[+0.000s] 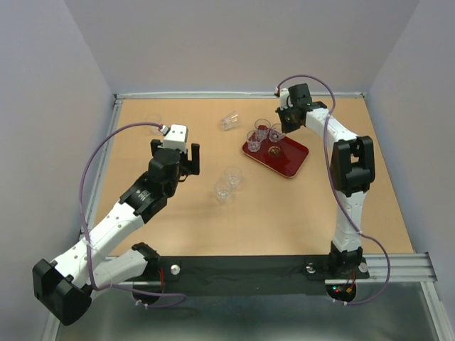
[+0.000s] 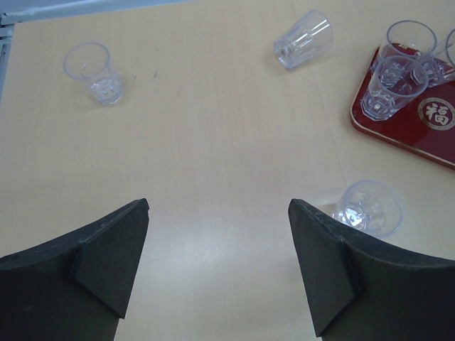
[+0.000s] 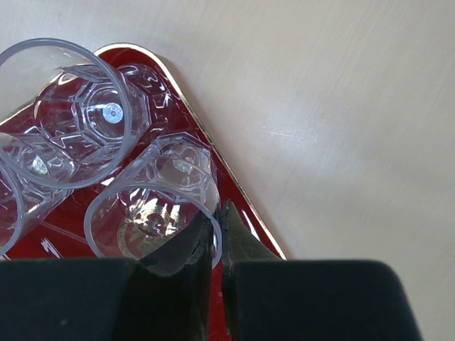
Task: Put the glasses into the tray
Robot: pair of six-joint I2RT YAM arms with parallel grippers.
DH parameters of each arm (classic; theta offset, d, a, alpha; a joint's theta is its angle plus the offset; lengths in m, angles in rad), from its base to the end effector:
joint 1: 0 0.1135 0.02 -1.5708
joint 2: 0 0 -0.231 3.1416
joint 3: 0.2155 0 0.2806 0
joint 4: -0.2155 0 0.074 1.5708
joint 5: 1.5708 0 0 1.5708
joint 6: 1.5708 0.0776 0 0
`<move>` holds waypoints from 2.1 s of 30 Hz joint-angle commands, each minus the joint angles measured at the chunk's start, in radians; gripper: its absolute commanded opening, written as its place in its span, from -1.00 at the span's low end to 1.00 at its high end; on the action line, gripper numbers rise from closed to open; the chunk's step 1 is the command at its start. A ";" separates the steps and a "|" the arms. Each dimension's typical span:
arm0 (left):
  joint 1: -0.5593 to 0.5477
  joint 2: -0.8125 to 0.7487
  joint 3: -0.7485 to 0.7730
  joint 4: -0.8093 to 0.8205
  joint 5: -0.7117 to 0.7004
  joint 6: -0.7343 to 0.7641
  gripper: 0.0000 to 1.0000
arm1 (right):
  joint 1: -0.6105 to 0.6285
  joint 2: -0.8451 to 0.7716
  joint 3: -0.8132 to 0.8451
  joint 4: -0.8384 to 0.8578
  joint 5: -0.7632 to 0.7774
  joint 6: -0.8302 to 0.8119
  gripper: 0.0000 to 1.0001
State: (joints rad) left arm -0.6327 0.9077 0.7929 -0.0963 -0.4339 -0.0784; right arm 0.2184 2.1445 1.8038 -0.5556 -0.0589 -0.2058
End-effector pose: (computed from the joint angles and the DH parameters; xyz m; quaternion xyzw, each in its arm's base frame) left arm 0.2598 -0.1500 0.2935 0.0776 0.7675 -0.0568 0.6338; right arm 0.5051 0.1168 0.1542 -0.2081 0.9201 0.0299 0.3306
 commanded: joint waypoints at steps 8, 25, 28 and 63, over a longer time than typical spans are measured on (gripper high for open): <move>0.005 -0.012 -0.009 0.043 -0.014 0.011 0.82 | 0.010 -0.018 0.048 -0.013 0.001 -0.018 -0.42; 0.019 -0.009 -0.006 0.044 0.078 -0.030 0.83 | 0.013 -0.311 -0.105 -0.023 -0.048 -0.092 0.28; 0.019 -0.009 0.003 0.044 0.133 -0.066 0.82 | 0.013 -0.443 -0.235 -0.007 -0.122 -0.113 0.30; 0.010 0.362 0.008 -0.148 0.442 -0.512 0.33 | -0.157 -0.948 -0.896 0.235 -0.466 -0.115 0.37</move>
State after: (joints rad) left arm -0.6147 1.2514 0.8062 -0.2375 0.0368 -0.5964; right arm 0.0711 1.2236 0.9321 -0.3786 -0.5095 -0.3115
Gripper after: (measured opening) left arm 0.675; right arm 0.683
